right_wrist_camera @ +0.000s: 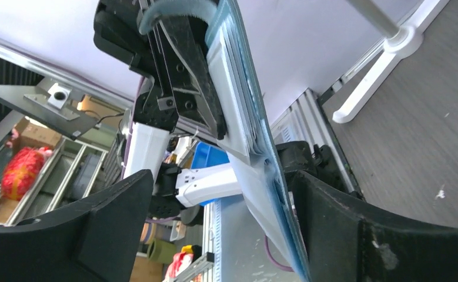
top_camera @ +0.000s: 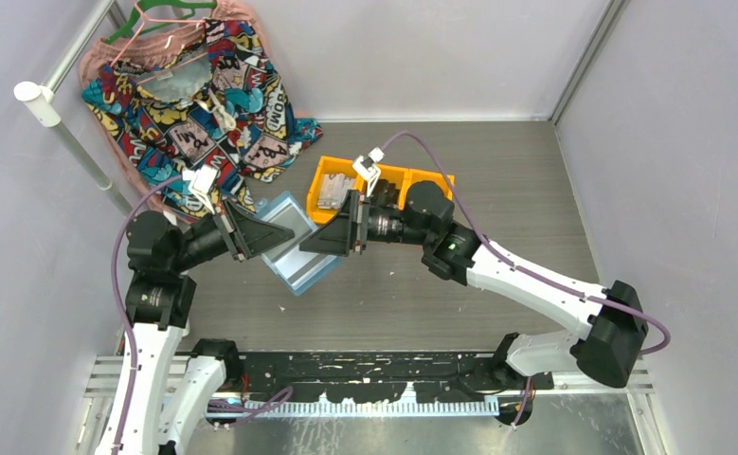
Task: Take the credit cards out of the card holder
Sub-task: Remove the credit card from the card holder.
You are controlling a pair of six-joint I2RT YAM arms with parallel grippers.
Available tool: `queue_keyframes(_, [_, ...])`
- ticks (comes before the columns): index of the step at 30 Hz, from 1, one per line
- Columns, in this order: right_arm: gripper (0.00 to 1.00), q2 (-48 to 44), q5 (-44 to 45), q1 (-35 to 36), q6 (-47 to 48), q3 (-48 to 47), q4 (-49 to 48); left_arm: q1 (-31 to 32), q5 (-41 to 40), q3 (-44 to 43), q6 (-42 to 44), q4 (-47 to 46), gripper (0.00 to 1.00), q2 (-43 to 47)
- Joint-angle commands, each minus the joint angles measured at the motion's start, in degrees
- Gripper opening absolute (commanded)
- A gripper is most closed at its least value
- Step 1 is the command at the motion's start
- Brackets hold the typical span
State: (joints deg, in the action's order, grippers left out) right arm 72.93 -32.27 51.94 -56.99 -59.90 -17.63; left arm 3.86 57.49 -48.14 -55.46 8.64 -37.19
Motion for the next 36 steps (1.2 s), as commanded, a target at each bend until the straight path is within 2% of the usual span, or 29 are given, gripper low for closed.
queue_keyframes(1, [0.87,1.55,-0.86,2.88,-2.35,1.25,-8.7,-0.08,0.6,-1.86,-1.66,-5.02,0.0,0.22])
queue_keyframes(6, [0.52,2.87,1.43,3.09,-5.0,2.86,-11.33,-0.04,0.03,-2.47,-1.54,-4.23,0.0,0.41])
queue_keyframes(7, [0.41,2.85,2.04,3.12,-5.0,2.89,-11.06,-0.07,-0.2,-2.62,-1.39,-3.84,0.0,0.39])
queue_keyframes(9, [0.23,2.57,3.45,3.08,-4.45,2.81,-10.14,-0.08,-0.49,-3.1,-0.81,-2.7,0.13,0.41])
queue_keyframes(10, [0.17,2.2,4.17,3.13,-3.99,2.71,-9.35,-0.03,-0.6,-3.29,-0.45,-2.31,0.21,0.36])
queue_keyframes(11, [0.13,1.86,5.16,3.11,-3.34,2.62,-8.16,-0.05,-0.69,-3.43,-0.11,-1.71,0.25,0.43])
queue_keyframes(14, [0.08,0.52,8.06,3.13,-1.28,2.38,-4.22,-0.05,-1.18,-3.71,0.64,-0.95,0.35,0.86])
queue_keyframes(16, [0.05,-0.32,9.31,3.14,-0.07,2.33,-2.03,-0.07,-1.45,-3.76,1.15,-0.32,0.38,1.16])
queue_keyframes(24, [0.01,-0.77,10.71,3.16,1.36,2.01,2.27,-0.03,-2.47,-4.49,3.27,2.59,0.36,1.54])
queue_keyframes(36, [0.01,-0.67,10.51,3.15,2.42,0.66,5.38,-0.03,-2.16,-4.02,2.47,2.96,0.36,2.2])
